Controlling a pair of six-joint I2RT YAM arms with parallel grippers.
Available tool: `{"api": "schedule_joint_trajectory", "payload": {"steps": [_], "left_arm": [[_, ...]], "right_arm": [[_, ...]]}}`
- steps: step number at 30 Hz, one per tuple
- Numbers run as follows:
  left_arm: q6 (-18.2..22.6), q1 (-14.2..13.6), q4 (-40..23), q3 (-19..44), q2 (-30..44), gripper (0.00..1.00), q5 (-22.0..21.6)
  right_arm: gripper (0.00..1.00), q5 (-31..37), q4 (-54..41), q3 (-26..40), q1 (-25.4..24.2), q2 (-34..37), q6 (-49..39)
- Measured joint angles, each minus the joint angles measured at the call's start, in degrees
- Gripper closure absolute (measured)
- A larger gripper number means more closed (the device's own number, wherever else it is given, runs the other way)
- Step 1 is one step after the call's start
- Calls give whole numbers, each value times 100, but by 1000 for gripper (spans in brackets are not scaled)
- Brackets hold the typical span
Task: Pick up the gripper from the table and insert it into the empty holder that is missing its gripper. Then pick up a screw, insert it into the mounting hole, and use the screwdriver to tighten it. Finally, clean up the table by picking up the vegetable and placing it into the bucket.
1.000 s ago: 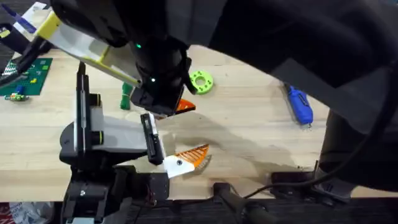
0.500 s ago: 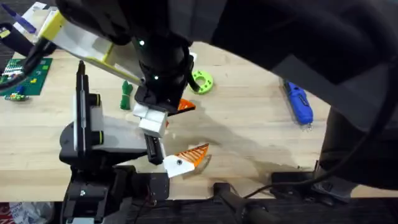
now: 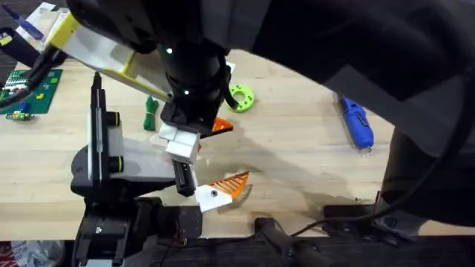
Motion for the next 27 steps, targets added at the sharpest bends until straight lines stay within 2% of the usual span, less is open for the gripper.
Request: {"api": "schedule_joint_trajectory", "payload": {"steps": [15, 27], "left_arm": [[2, 0, 0, 1, 0, 14, 0], [2, 0, 0, 1, 0, 14, 0]], "right_arm": [[15, -3, 2, -8, -14, -91, 5], [15, -46, -140, -17, -293, -911, 5]]}}
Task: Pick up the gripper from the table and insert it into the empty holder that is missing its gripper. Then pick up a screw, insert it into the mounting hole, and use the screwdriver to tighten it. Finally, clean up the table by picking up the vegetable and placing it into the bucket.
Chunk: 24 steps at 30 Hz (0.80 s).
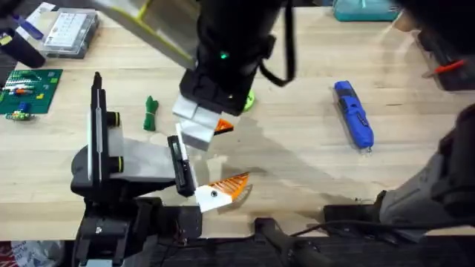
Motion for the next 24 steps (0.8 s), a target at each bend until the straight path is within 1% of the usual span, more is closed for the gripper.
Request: {"api": "schedule_joint_trajectory", "payload": {"steps": [4, 11, 24], "left_arm": [[0, 0, 0, 1, 0, 14, 0], [0, 0, 0, -1, 0, 14, 0], [0, 0, 1, 0, 0, 14, 0]], "right_arm": [[15, -1, -48, 0, -2, -298, 0], [15, -2, -111, 0, -2, -621, 0], [15, -4, -111, 0, -2, -797, 0]]}}
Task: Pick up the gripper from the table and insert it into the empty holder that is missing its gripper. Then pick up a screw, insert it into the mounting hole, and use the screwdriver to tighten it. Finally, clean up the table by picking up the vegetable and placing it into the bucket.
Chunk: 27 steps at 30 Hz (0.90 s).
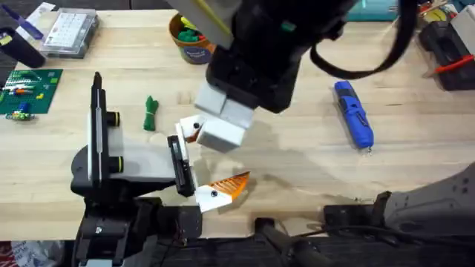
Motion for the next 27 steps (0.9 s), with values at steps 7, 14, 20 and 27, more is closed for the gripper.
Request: {"api": "schedule_joint_trajectory", "payload": {"steps": [7, 14, 20, 27], "left_arm": [[0, 0, 0, -1, 0, 14, 0], [0, 0, 0, -1, 0, 15, 0], [0, 0, 1, -1, 0, 14, 0], [10, 0, 1, 0, -1, 499, -2]], "right_arm": [[15, 6, -1, 0, 0, -192, -3], [15, 4, -1, 0, -1, -413, -2], [15, 3, -2, 0, -1, -425, -2], [15, 4, -1, 0, -2, -425, -3]]}}
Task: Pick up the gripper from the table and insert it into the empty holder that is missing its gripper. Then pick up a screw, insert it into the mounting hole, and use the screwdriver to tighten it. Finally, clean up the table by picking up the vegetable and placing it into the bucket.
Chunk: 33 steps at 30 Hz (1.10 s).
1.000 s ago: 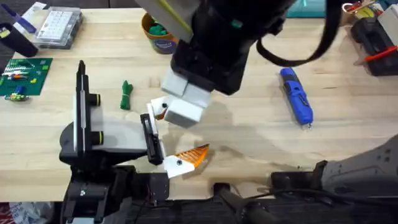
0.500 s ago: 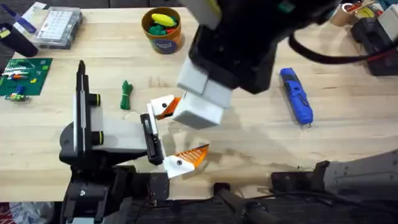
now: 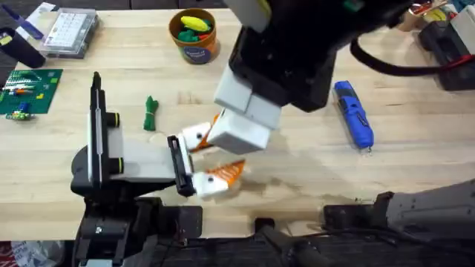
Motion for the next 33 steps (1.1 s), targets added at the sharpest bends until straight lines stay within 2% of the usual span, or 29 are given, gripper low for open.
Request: {"api": "schedule_joint_trajectory", "payload": {"steps": [2, 3, 4, 33], "left_arm": [[12, 0, 0, 0, 1, 806, 0], [19, 0, 0, 1, 1, 928, 0], [30, 0, 0, 1, 1, 982, -1], [34, 0, 0, -1, 1, 996, -2]], "right_arm": [[15, 0, 0, 0, 0, -1, 1], [15, -1, 0, 0, 0, -1, 1], [15, 1, 1, 0, 0, -1, 1], [14, 1, -1, 0, 1, -1, 0]]}}
